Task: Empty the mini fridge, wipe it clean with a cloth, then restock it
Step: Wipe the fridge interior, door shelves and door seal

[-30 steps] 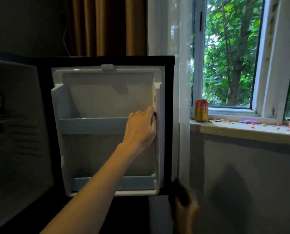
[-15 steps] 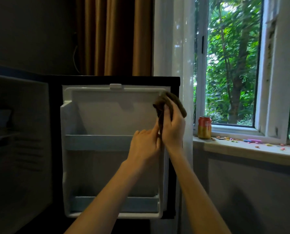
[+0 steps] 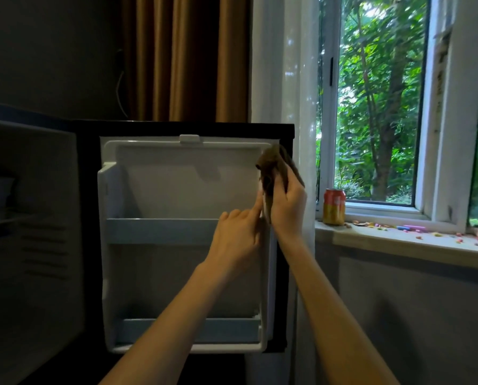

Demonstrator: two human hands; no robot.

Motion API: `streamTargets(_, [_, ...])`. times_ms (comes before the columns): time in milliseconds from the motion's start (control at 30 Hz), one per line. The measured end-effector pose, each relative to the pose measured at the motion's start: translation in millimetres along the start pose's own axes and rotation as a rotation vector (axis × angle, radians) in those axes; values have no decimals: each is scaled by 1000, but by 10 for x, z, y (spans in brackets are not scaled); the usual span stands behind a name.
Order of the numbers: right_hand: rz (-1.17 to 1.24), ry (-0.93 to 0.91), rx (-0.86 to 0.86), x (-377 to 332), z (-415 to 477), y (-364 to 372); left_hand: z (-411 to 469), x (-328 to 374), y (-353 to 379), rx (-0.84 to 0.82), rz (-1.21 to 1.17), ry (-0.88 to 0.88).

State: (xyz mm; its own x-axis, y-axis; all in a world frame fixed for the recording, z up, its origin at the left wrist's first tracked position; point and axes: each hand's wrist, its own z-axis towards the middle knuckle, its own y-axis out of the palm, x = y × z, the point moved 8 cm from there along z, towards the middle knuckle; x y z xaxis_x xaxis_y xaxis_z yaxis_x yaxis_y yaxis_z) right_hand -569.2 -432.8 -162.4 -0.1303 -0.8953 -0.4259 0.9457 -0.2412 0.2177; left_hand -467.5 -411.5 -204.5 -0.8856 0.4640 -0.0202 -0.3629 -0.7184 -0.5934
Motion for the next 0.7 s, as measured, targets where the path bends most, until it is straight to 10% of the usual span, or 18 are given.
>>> streamTargets(300, [61, 286, -18, 720, -1819, -458, -210, -15, -17, 64, 62, 21])
streamTargets(700, [55, 164, -47, 406, -949, -243, -184, -33, -75, 18, 95, 39])
